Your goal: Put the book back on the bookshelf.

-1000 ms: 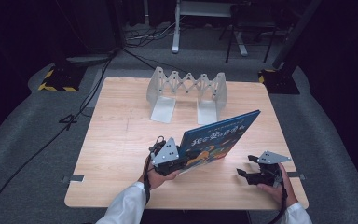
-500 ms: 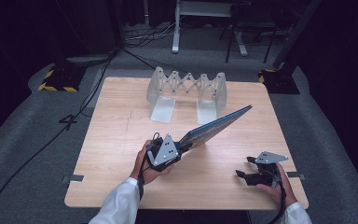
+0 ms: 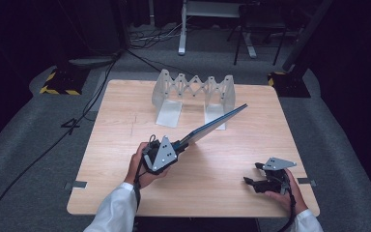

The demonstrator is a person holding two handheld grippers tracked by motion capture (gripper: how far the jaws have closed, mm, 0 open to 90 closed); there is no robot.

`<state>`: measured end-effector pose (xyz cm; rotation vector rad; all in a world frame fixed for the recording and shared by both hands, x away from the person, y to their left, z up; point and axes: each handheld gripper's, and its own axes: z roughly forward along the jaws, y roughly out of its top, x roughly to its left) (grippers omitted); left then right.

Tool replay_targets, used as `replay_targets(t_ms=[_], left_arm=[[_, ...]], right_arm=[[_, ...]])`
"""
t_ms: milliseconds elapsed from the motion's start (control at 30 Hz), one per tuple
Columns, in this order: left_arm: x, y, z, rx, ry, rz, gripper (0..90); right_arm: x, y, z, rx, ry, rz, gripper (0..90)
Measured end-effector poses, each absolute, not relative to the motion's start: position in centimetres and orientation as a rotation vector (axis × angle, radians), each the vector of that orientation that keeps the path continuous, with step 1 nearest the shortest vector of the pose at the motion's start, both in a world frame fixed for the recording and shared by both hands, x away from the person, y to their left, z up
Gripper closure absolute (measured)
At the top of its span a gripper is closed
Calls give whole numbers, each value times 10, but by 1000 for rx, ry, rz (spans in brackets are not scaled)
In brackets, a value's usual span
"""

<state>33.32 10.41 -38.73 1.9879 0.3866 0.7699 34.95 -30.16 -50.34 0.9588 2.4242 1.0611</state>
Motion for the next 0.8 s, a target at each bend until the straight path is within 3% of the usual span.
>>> replay_targets(t_ms=[800], left_arm=[[355, 145, -376, 1886, 551, 874, 830]], right_arm=[[350, -303, -504, 969, 2432, 1065, 220]])
